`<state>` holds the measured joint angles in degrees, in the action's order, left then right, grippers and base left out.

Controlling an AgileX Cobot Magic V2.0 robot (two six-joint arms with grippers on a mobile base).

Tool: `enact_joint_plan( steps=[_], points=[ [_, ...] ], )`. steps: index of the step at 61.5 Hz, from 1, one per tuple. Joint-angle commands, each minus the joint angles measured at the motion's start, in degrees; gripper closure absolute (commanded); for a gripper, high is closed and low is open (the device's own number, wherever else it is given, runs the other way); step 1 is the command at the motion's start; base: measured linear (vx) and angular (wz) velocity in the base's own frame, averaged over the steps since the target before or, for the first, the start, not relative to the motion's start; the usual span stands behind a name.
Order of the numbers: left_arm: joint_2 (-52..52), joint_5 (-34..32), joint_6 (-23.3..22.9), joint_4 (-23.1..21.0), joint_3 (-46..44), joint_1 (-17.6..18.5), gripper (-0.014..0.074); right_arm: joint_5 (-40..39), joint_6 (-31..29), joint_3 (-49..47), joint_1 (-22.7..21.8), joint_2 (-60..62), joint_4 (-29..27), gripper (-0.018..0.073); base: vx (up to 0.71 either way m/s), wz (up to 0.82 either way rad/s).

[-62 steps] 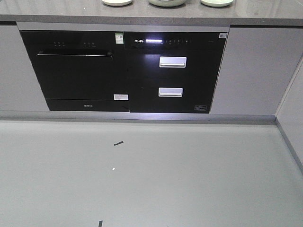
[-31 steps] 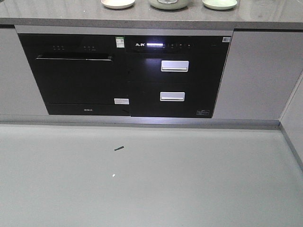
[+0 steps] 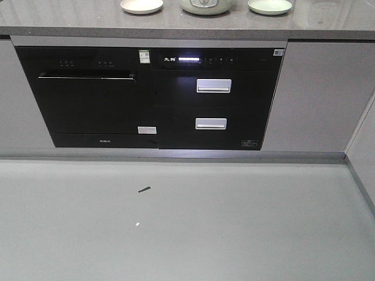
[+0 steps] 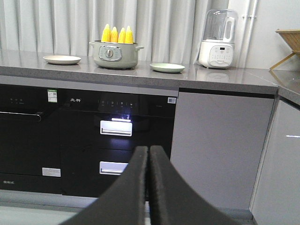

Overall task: Distribute corn equally
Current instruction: 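Continue driving the base toward the counter with the corn pot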

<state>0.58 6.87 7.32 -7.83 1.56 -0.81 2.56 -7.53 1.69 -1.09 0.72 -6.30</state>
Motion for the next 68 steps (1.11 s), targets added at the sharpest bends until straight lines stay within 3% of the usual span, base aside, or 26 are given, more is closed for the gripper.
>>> enact_joint_plan(
  steps=[1, 68],
  points=[
    [0.95, -4.35, -0.28, -0.18, 0.19, 0.34, 0.0603, -4.13, -0.15, 0.43, -0.38, 0.35, 0.56, 0.0564, 0.08, -0.03],
    [0.95, -4.35, -0.28, -0.18, 0.19, 0.34, 0.0603, -3.89, -0.15, 0.43, -0.38, 0.35, 0.56, 0.0564, 0.07, -0.04]
  ],
)
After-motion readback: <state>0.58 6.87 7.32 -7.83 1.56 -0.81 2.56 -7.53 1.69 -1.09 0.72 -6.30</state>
